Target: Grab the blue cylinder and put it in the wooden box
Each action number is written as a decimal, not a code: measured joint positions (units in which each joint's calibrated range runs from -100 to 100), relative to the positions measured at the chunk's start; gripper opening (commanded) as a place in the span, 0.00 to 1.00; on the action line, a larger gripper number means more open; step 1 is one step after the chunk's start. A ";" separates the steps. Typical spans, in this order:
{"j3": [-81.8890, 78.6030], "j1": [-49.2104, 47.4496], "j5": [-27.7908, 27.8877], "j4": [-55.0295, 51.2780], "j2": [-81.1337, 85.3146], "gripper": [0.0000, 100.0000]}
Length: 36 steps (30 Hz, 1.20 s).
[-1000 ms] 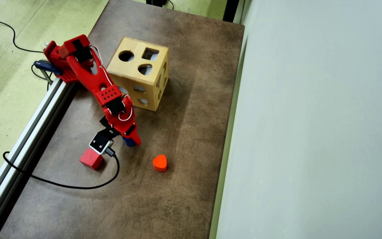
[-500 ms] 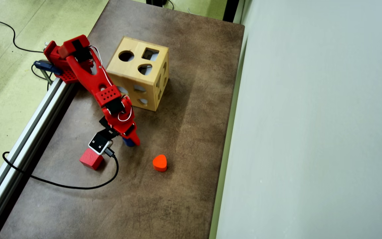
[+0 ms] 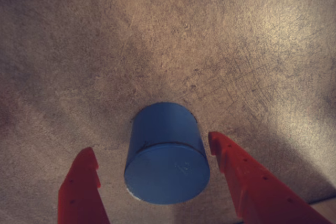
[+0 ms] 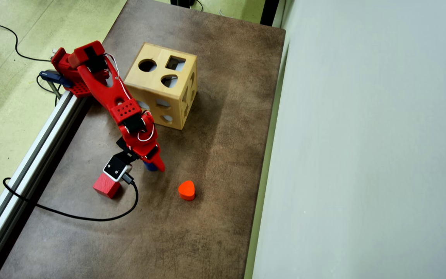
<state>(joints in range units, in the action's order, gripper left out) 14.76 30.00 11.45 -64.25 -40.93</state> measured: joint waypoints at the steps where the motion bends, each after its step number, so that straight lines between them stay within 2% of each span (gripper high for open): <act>1: 0.00 0.00 0.00 0.00 0.00 0.33; 16: 0.00 0.00 0.00 0.00 0.00 0.33; 22: 0.00 0.00 0.00 0.00 -0.76 0.24; 36: 0.00 0.00 0.00 0.00 -1.02 0.23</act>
<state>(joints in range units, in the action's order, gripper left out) 14.76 30.00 11.45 -64.25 -41.95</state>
